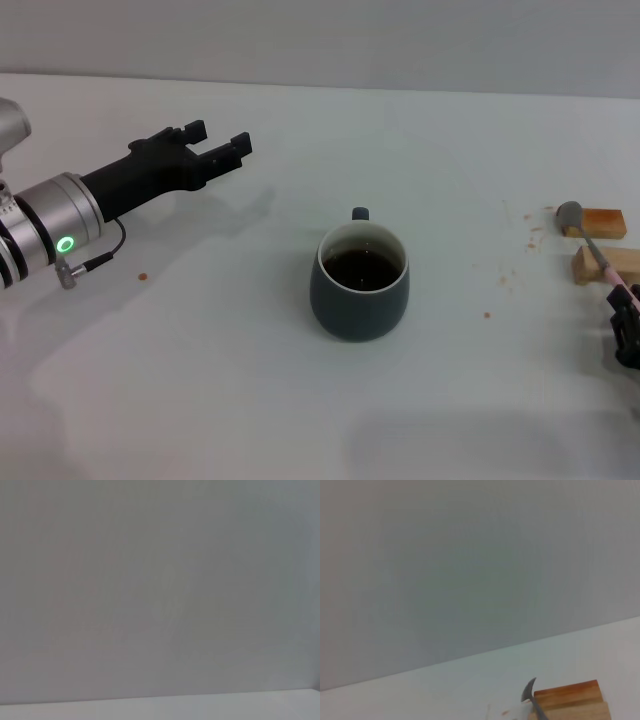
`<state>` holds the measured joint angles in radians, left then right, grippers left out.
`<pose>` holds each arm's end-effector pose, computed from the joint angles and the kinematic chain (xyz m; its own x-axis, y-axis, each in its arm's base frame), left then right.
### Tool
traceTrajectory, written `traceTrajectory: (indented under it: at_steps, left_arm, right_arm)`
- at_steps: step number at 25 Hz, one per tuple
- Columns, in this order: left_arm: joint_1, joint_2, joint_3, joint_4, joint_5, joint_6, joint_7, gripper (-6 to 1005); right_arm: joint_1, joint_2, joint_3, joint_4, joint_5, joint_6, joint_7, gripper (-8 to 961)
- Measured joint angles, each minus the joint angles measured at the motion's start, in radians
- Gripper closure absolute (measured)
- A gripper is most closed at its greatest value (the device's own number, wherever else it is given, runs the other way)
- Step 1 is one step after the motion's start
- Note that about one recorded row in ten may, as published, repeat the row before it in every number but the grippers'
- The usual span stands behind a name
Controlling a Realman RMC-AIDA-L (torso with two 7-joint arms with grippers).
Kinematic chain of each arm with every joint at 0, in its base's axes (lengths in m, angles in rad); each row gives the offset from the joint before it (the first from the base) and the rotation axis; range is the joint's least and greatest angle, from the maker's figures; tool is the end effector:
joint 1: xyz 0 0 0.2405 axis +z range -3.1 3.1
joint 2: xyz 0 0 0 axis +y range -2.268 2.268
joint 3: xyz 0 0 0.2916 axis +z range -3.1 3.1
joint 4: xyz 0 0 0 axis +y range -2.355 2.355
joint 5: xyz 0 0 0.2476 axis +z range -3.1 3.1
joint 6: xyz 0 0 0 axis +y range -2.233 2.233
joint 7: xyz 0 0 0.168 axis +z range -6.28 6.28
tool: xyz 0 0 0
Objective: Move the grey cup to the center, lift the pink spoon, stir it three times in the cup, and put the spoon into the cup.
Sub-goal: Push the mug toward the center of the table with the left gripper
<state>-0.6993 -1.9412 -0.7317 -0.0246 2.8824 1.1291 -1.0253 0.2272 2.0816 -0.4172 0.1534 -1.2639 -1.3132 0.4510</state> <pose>-0.3234 0.4449 -0.0623 0.5836 0.3536 0.7310 0.7370 -0.6086 -0.2940 0.4378 0.2482 -0.0975 0.4921 -0.2223 -0.8417 -0.8700 -0.1587 -0.4667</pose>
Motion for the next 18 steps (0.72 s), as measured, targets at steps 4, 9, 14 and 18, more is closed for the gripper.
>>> traceTrajectory:
  at_steps: [4, 9, 14, 18]
  left_arm:
    - [0.002, 0.000, 0.000, 0.000, 0.000, 0.000, 0.000, 170]
    - [0.005, -0.002, 0.000, 0.000, 0.000, 0.000, -0.001, 170]
    - [0.008, -0.002, 0.000, 0.000, 0.000, 0.000, -0.001, 170]
    - [0.008, -0.002, 0.000, 0.000, 0.000, 0.000, -0.001, 170]
  right_arm:
    - [-0.001, 0.000, 0.000, 0.000, 0.000, 0.000, 0.000, 825]
    - [-0.002, 0.000, 0.001, 0.001, 0.000, -0.005, 0.000, 829]
    - [-0.002, 0.000, 0.002, 0.002, 0.000, -0.009, 0.000, 832]
    - [-0.002, 0.000, 0.002, 0.003, 0.000, -0.009, 0.000, 837]
